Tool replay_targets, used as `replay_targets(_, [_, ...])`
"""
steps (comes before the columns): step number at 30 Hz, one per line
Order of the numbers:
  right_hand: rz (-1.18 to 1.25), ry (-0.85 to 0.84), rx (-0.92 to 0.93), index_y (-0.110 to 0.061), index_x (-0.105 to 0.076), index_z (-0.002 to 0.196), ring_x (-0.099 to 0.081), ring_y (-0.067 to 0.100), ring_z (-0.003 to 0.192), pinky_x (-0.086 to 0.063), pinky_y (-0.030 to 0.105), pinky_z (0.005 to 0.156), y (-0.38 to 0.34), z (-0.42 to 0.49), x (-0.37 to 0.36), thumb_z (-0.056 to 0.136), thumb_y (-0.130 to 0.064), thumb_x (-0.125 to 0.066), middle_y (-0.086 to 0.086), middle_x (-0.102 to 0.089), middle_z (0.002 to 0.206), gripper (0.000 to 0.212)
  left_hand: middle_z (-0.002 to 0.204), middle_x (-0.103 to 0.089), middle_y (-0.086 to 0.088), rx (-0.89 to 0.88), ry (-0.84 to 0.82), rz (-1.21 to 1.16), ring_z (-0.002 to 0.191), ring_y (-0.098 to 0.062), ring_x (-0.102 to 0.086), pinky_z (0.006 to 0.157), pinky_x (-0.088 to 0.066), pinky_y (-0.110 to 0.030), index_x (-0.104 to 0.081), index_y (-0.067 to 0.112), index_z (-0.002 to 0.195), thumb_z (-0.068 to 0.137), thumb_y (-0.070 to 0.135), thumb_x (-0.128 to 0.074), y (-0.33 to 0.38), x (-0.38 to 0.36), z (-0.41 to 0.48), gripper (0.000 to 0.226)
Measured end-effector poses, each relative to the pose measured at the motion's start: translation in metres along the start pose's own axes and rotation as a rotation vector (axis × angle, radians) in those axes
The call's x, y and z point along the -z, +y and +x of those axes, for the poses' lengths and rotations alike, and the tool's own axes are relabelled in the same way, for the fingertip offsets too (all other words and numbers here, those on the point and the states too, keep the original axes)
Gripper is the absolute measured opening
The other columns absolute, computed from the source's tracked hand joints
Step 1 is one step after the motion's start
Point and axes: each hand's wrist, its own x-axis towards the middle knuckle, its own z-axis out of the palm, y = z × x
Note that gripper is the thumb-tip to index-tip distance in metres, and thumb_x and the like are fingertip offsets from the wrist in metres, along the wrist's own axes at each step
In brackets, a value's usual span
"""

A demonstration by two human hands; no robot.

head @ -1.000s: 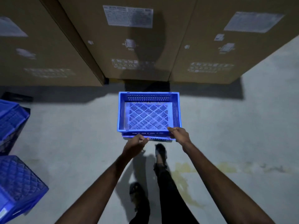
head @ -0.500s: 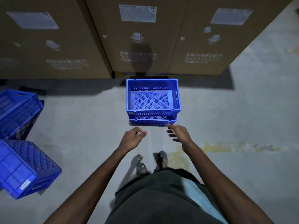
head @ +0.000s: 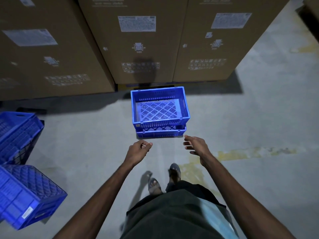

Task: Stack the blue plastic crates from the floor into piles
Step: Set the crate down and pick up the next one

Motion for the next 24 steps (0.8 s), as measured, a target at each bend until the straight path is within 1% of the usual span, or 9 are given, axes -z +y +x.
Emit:
replay_targets(4, [0.004, -0.001, -0.009, -0.018, -0.074, 0.100, -0.073, 0.020, 0.092, -0.052, 0.031, 0.073, -0.003, 0.008, -0.004, 0.091, -0.045, -0.065, 0.000, -0.078, 0.094, 0.030, 0.092, -0.075, 0.002, -0.005, -0.015, 0.021, 0.088, -0.018, -0.071, 0.088, -0.057, -0.036, -0.069, 0.024, 0.093, 0.094, 0.050, -0.064, 0.004, -0.003, 0.016, 0.026])
replay_targets(7, [0.007, -0.008, -0.025, -0.018, -0.075, 0.100, -0.072, 0.018, 0.087, -0.051, 0.031, 0.072, -0.010, 0.022, -0.005, 0.091, -0.045, -0.065, 0.001, -0.078, 0.096, 0.030, 0.092, -0.075, 0.001, -0.001, -0.007, 0.051, 0.087, -0.020, -0.071, 0.085, -0.056, -0.035, -0.068, 0.022, 0.092, 0.095, 0.048, -0.064, 0.012, 0.000, 0.033, 0.026])
replay_targets(10, [0.033, -0.050, -0.072, -0.017, -0.074, 0.104, -0.071, 0.017, 0.083, -0.052, 0.031, 0.076, -0.026, 0.047, -0.004, 0.090, -0.046, -0.065, 0.002, -0.079, 0.097, 0.033, 0.091, -0.074, 0.000, 0.003, -0.011, 0.138, 0.087, -0.021, -0.069, 0.079, -0.054, -0.033, -0.066, 0.025, 0.090, 0.094, 0.052, -0.063, 0.015, 0.001, 0.056, 0.028])
replay_targets(12, [0.062, -0.064, -0.078, -0.016, -0.073, 0.105, -0.071, 0.017, 0.082, -0.052, 0.033, 0.078, -0.039, 0.071, -0.003, 0.090, -0.046, -0.065, 0.003, -0.079, 0.097, 0.035, 0.090, -0.074, 0.001, 0.021, -0.021, 0.196, 0.088, -0.021, -0.068, 0.079, -0.054, -0.034, -0.066, 0.025, 0.090, 0.094, 0.053, -0.062, 0.016, 0.001, 0.075, 0.029])
replay_targets(15, [0.055, -0.068, -0.073, -0.015, -0.072, 0.106, -0.071, 0.017, 0.081, -0.053, 0.034, 0.079, -0.056, 0.118, -0.003, 0.090, -0.046, -0.065, 0.005, -0.079, 0.097, 0.036, 0.090, -0.074, 0.001, 0.069, -0.028, 0.241, 0.091, -0.023, -0.068, 0.083, -0.054, -0.035, -0.067, 0.022, 0.093, 0.095, 0.050, -0.063, 0.019, -0.003, 0.108, 0.028])
replay_targets(17, [0.034, -0.080, -0.078, -0.015, -0.073, 0.106, -0.071, 0.016, 0.079, -0.052, 0.034, 0.076, -0.062, 0.154, -0.006, 0.088, -0.046, -0.065, 0.005, -0.078, 0.095, 0.037, 0.089, -0.074, 0.000, 0.093, -0.021, 0.247, 0.090, -0.024, -0.068, 0.083, -0.054, -0.035, -0.067, 0.022, 0.092, 0.095, 0.048, -0.063, 0.019, -0.011, 0.134, 0.026])
replay_targets(21, [-0.054, -0.072, -0.054, -0.017, -0.072, 0.094, -0.069, 0.017, 0.073, -0.048, 0.028, 0.067, -0.058, 0.241, -0.015, 0.090, -0.042, -0.066, 0.003, -0.077, 0.091, 0.026, 0.085, -0.073, 0.001, 0.106, 0.006, 0.233, 0.088, -0.024, -0.068, 0.083, -0.054, -0.037, -0.067, 0.022, 0.092, 0.096, 0.046, -0.063, 0.006, -0.043, 0.196, 0.025])
replay_targets(23, [-0.128, -0.034, -0.011, -0.014, -0.073, 0.092, -0.070, 0.018, 0.074, -0.049, 0.027, 0.065, -0.045, 0.290, -0.022, 0.091, -0.043, -0.067, 0.002, -0.077, 0.091, 0.029, 0.086, -0.072, 0.003, 0.084, 0.009, 0.249, 0.087, -0.021, -0.068, 0.084, -0.054, -0.038, -0.067, 0.022, 0.093, 0.092, 0.053, -0.061, -0.010, -0.063, 0.232, 0.032])
replay_targets(24, [-0.206, -0.020, 0.030, -0.013, -0.073, 0.091, -0.071, 0.018, 0.078, -0.051, 0.029, 0.068, -0.035, 0.315, -0.026, 0.090, -0.045, -0.067, 0.002, -0.076, 0.088, 0.032, 0.087, -0.073, 0.004, 0.061, 0.008, 0.259, 0.085, -0.020, -0.068, 0.084, -0.055, -0.039, -0.067, 0.022, 0.094, 0.088, 0.062, -0.057, -0.020, -0.072, 0.249, 0.041])
